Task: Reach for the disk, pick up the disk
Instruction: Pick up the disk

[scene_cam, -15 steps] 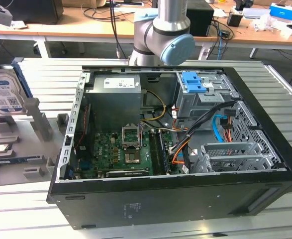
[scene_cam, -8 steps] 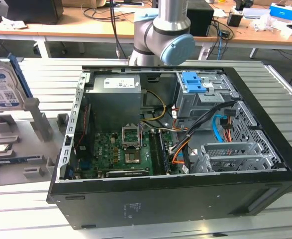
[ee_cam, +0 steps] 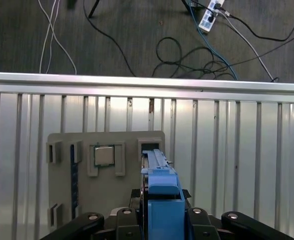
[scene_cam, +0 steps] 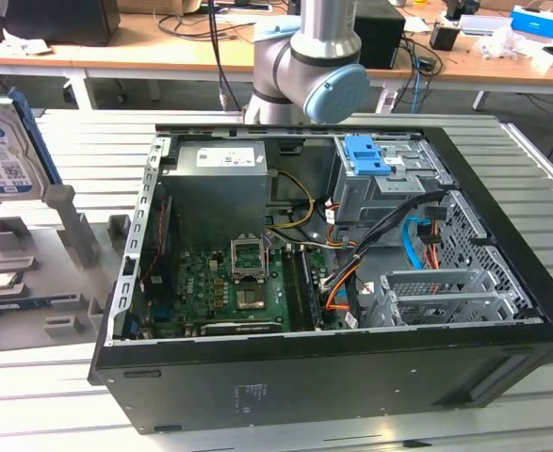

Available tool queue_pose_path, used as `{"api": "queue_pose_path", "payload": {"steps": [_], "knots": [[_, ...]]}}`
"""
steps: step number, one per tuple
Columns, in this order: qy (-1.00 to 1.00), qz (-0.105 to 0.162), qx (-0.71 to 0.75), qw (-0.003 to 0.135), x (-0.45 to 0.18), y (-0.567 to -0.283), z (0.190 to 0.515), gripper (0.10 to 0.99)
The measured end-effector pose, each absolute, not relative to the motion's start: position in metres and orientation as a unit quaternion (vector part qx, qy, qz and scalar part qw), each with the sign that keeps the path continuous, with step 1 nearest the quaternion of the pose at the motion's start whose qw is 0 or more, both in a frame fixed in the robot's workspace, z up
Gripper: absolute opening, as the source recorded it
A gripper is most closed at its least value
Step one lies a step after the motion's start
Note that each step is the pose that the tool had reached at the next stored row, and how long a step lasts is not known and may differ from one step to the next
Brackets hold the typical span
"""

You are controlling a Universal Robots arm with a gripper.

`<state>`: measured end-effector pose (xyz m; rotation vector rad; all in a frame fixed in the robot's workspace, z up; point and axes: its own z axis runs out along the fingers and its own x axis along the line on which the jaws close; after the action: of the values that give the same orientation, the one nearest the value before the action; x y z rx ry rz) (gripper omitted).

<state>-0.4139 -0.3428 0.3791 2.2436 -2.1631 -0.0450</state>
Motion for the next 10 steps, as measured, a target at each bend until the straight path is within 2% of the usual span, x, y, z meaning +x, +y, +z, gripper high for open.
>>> {"api": "queue_pose_path", "payload": {"steps": [10], "knots": [[-0.694, -0.014, 0.72, 0.012, -0.414, -0.343, 0.399, 0.365]]}}
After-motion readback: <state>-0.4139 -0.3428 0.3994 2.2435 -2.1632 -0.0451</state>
